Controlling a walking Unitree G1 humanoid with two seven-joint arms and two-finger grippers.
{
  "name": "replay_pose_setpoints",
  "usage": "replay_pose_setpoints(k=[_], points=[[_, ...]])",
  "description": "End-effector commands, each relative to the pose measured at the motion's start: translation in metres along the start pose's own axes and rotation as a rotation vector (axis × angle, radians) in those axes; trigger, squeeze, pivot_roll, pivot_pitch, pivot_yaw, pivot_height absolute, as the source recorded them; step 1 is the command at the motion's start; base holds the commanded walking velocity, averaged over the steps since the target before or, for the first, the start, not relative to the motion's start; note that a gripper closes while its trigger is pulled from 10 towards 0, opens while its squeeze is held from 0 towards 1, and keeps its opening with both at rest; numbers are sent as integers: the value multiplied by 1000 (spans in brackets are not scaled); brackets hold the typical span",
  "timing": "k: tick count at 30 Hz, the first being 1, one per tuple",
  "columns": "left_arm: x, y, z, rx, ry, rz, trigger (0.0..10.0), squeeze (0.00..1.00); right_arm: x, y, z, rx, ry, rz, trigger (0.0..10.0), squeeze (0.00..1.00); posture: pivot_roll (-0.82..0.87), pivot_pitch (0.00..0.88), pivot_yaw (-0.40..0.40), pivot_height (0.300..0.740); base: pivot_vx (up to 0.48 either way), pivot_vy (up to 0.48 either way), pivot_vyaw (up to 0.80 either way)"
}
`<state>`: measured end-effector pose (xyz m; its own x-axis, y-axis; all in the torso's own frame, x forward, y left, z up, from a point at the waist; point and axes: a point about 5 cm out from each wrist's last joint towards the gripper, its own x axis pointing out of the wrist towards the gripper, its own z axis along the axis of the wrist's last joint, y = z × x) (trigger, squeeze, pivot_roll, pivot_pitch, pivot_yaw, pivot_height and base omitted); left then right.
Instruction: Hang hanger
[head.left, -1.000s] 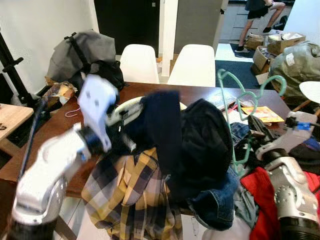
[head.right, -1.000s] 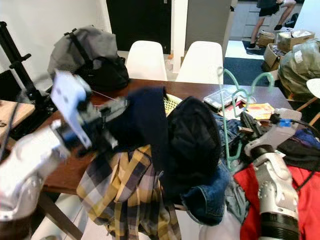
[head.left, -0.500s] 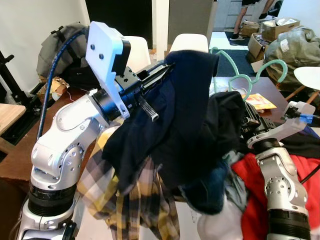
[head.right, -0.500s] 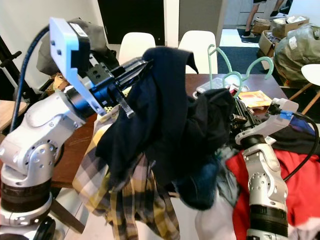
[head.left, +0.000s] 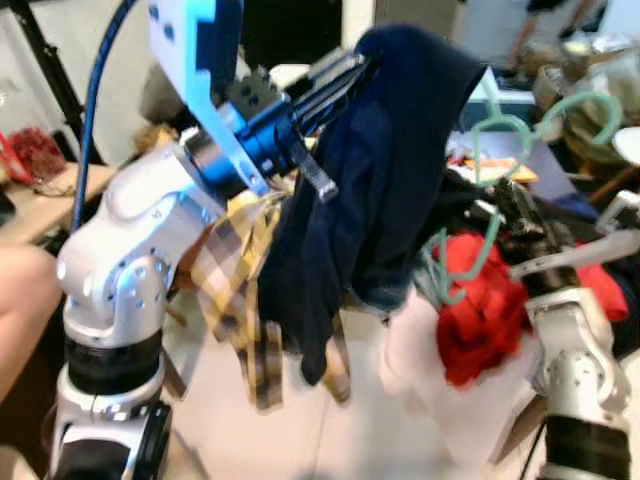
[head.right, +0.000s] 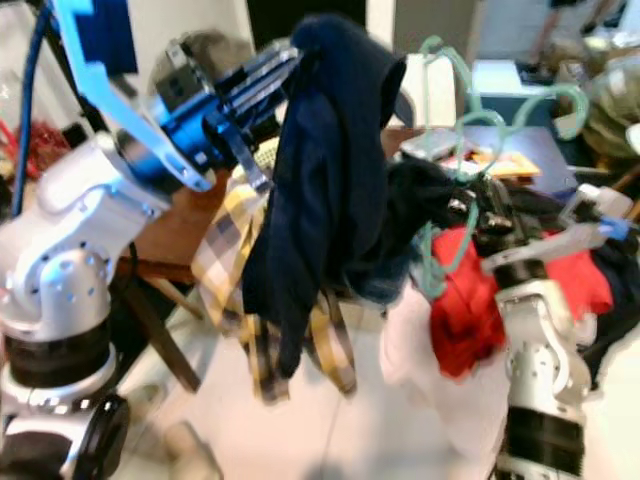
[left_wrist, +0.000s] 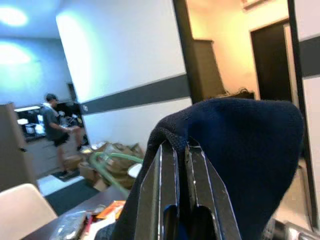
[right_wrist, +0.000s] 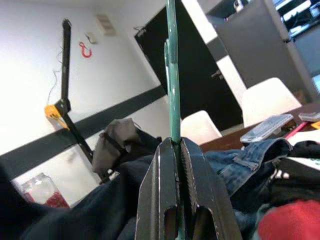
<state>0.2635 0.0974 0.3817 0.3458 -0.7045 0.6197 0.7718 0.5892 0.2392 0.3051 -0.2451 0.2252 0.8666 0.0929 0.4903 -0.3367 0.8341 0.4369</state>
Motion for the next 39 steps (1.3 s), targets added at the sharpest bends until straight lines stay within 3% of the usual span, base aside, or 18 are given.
replay_pose_setpoints(k=[1,15,16,19,20,26,31,36,37,38,39], points=[[3,-1,10,7,-46,-18,10000,0,0,2,-1,6,3,7,10000,0,-93,0,30,740,-458,0,0],[12,-15,5,-73,-72,-82,10000,0,-5,-5,0,13,6,-25,10000,0,-107,0,43,740,-459,0,0],[12,-18,-4,-123,-63,-81,10000,0,-6,-5,0,11,9,-30,10000,0,-114,0,44,740,-461,0,0],[11,-20,-13,-161,-47,-80,10000,0,-7,-6,0,8,13,-36,10000,0,-117,0,44,740,-461,0,0],[10,-26,-27,-221,-22,-84,10000,0,-9,-8,1,-2,21,-49,10000,0,-121,0,44,740,0,0,0],[9,-31,-37,-265,-2,-90,10000,0,-10,-11,-1,-16,35,-70,10000,0,-123,0,42,740,0,0,0],[2,-35,-59,-329,55,-70,10000,0,-15,-24,-8,-67,101,-158,10000,0,-127,0,41,740,-329,0,0],[-31,-21,-133,-270,361,114,10000,0,-38,-64,-30,-271,307,-388,10000,0,-131,0,38,740,0,0,-800],[-31,-21,-133,-270,361,114,10000,0,-38,-64,-30,-271,307,-388,10000,0,-131,0,38,740,0,0,-800],[-64,-10,-170,-163,568,226,10000,0,-55,-81,-39,-392,411,-467,10000,0,-136,0,36,740,0,0,-800],[-82,-5,-181,-104,653,264,10000,0,-62,-86,-42,-423,441,-480,10000,0,-139,0,37,740,0,0,-800]])
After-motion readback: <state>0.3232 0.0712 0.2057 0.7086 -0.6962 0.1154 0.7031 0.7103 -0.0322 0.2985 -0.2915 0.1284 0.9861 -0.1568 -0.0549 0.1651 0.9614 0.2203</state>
